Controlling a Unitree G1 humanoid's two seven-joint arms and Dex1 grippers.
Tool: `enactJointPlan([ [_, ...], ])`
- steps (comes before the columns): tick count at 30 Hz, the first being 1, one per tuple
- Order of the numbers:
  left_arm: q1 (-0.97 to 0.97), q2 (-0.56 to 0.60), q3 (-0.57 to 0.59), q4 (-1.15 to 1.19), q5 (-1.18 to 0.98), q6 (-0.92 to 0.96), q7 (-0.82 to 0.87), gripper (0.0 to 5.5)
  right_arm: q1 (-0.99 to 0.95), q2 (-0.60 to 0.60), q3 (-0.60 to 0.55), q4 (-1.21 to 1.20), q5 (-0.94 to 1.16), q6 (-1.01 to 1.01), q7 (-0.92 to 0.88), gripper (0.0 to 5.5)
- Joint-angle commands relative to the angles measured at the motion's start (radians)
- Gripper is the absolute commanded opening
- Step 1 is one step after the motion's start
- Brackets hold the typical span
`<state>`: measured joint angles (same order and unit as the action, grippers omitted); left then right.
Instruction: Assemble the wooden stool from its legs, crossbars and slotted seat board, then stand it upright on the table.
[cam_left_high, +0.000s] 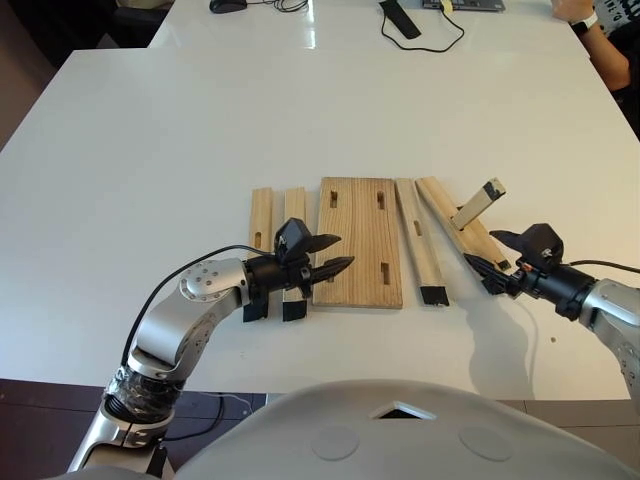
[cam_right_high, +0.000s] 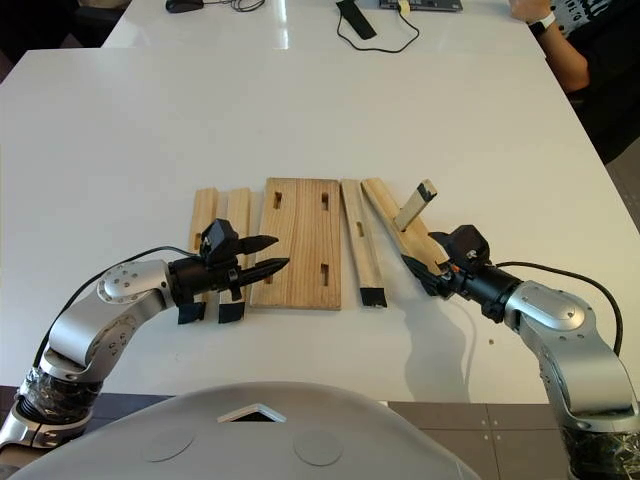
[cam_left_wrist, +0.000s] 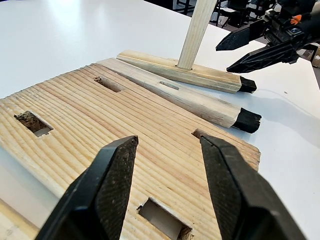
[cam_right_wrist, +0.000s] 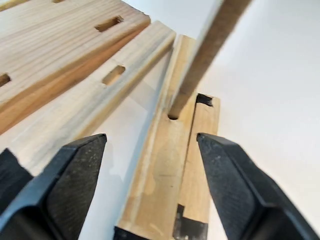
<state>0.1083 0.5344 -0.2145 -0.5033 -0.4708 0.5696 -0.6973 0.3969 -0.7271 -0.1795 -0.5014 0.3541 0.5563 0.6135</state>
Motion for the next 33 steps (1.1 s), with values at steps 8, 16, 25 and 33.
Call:
enactJointPlan([
  [8, -0.03, 0.011, -0.004, 0.021, 0.028, 0.002, -0.013, 2.3, 0.017, 0.097, 0.092, 0.064, -0.034, 0.009, -0.039, 3.33],
  [16, -0.052, 0.022, -0.004, 0.035, 0.029, 0.007, -0.034, 2.3, 0.03, 0.157, 0.102, 0.099, -0.064, 0.022, -0.11, 3.33],
  [25, -0.063, 0.029, 0.001, 0.046, 0.031, 0.012, -0.044, 2.3, 0.039, 0.194, 0.087, 0.12, -0.052, 0.039, -0.15, 2.17],
  [33, -0.086, 0.003, 0.032, 0.052, 0.016, 0.025, -0.012, 2.3, -0.023, 0.26, 0.03, 0.021, -0.011, -0.039, -0.181, 2.08],
])
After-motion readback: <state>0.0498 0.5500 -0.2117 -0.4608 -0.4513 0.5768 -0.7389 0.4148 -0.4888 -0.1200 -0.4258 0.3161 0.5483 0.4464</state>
